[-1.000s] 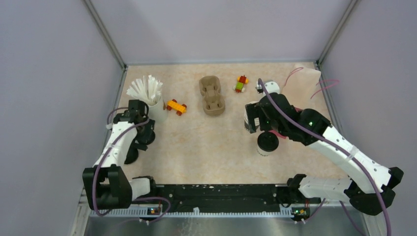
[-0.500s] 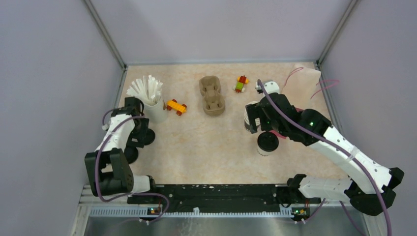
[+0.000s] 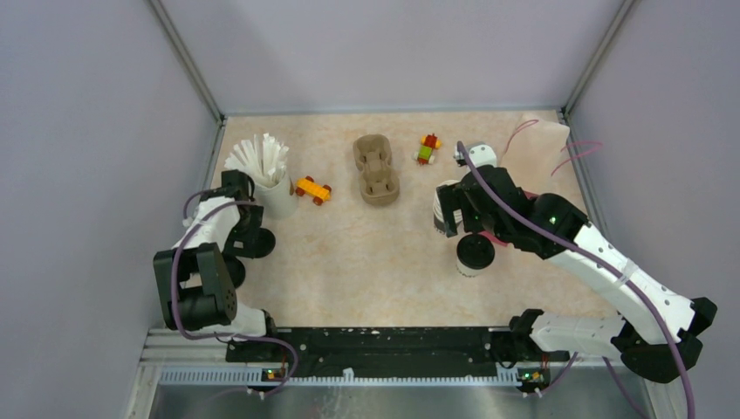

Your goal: Pack the takeout coffee

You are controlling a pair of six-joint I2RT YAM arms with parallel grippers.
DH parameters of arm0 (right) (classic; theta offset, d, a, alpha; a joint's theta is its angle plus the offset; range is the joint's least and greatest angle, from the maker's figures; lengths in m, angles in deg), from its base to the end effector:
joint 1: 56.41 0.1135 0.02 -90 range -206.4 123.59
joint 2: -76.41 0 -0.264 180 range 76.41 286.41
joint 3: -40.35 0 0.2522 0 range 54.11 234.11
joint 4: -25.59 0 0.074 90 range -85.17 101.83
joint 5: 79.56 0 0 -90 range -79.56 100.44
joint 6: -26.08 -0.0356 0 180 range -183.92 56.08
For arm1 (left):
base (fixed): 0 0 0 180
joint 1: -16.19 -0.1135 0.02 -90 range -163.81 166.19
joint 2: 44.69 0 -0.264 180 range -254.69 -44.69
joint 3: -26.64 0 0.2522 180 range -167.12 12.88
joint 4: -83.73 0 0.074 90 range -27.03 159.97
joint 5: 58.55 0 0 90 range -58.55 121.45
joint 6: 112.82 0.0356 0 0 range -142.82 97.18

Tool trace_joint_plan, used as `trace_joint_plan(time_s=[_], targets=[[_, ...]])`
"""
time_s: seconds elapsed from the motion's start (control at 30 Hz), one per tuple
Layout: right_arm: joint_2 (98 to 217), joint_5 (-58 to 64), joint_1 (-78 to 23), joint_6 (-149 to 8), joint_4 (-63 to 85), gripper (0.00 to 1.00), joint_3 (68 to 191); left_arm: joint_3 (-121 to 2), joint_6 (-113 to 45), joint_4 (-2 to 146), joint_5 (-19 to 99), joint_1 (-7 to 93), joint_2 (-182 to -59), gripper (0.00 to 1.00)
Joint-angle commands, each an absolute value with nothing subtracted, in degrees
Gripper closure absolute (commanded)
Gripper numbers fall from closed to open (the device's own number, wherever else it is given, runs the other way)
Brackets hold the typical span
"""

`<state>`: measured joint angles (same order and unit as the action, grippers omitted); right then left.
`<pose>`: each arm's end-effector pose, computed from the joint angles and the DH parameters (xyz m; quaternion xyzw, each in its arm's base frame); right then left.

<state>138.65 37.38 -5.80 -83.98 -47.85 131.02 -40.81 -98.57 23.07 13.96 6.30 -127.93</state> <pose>0.1353 0.1394 0.3924 -0.1507 0.8902 0.0396 0.4280 0.2512 0.0547 0.2021 -0.6803 0.7077 0.0633 0.1799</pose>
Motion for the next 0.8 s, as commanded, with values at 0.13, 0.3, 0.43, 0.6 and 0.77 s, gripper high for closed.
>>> trace_joint_plan(time_s=[0.13,0.3,0.43,0.6,0.77], targets=[[137.24,39.27,-5.1,-85.27,-48.99,0.12,132.62,-42.09,-98.19,27.17,12.16,5.57,-130.08,0.03],[137.37,39.23,-5.11,-85.58,-49.09,0.13,132.6,-41.85,-97.69,27.72,11.91,5.39,-131.0,0.02],[137.41,39.1,-5.15,-85.96,-49.21,0.13,132.6,-41.21,-97.71,27.97,12.11,5.05,-131.18,0.02],[137.4,39.09,-5.11,-86.53,-49.55,0.13,132.27,-40.84,-98.92,27.12,12.59,5.07,-130.43,0.04],[137.4,38.59,-5.15,-86.72,-49.31,0.13,132.36,-38.72,-100.81,28.03,13.23,4.95,-127.79,0.11]])
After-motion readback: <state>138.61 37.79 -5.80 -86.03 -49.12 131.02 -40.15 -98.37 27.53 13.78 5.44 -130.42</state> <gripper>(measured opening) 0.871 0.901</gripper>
